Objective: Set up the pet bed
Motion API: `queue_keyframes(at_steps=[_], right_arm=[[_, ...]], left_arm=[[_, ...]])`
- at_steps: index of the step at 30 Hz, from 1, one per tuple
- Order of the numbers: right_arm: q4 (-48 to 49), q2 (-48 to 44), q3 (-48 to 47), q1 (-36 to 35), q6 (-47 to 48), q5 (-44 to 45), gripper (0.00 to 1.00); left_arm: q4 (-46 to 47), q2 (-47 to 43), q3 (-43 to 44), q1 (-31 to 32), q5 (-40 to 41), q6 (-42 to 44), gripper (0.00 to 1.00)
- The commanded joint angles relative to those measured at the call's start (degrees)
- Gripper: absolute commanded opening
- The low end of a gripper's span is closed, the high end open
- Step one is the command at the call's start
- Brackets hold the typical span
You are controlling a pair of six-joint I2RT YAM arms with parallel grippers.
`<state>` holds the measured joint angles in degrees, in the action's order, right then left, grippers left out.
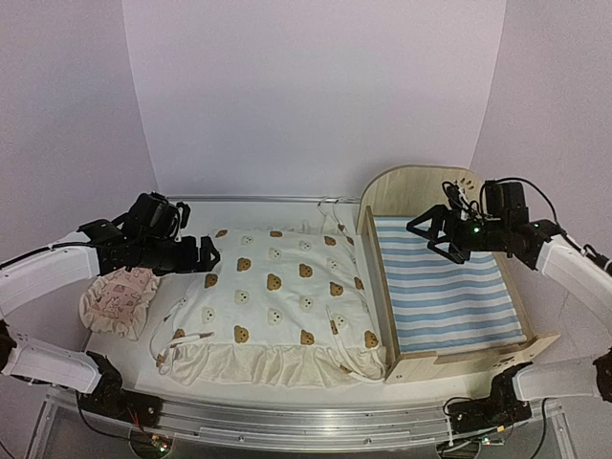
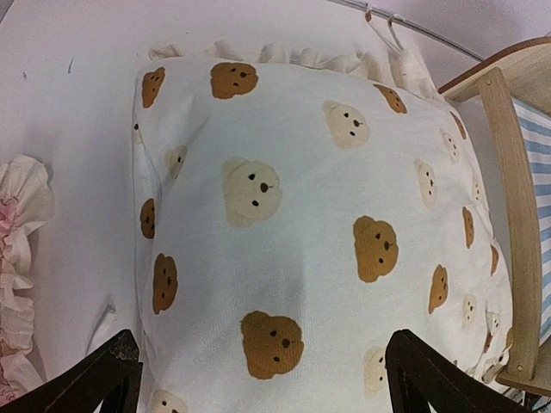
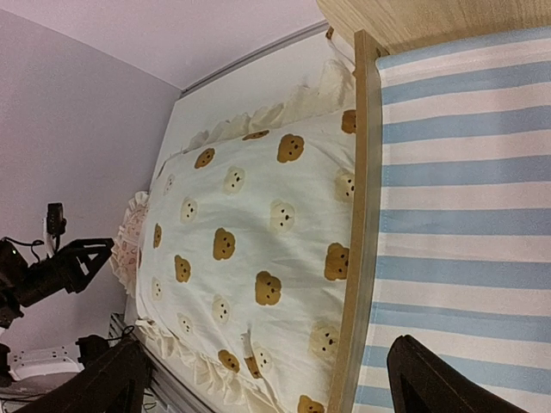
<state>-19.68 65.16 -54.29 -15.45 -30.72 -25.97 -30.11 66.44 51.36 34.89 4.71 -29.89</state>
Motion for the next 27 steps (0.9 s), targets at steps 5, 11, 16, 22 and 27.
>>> queue_keyframes(at_steps=[5, 11, 16, 22, 27], right_arm=[[-12.7, 5.3, -8.9, -11.4, 5.1, 8.2, 0.98], [-17.9, 18.5, -19.5, -22.0, 7.5, 14.1, 0.98], [-17.9, 28.5, -26.5, -28.5, 7.9, 16.8, 0.98], [-17.9, 36.8, -30.9, -31.6, 6.9, 20.7, 0.98], [-18.1, 39.9, -31.4, -31.6, 7.4, 27.3, 0.98]], left_arm=[[-1.5, 0.7, 4.2, 0.1, 4.7, 0.9, 1.00], [-0.8, 2.2, 3.3, 0.0, 4.9, -0.3, 1.00], [-1.0, 3.3, 2.0, 0.0, 4.6, -1.2, 1.00], [0.6, 4.4, -0.1, 0.0, 3.5, -1.6, 1.00], [1.4, 6.6, -0.8, 0.0, 3.5, -1.6, 1.00]])
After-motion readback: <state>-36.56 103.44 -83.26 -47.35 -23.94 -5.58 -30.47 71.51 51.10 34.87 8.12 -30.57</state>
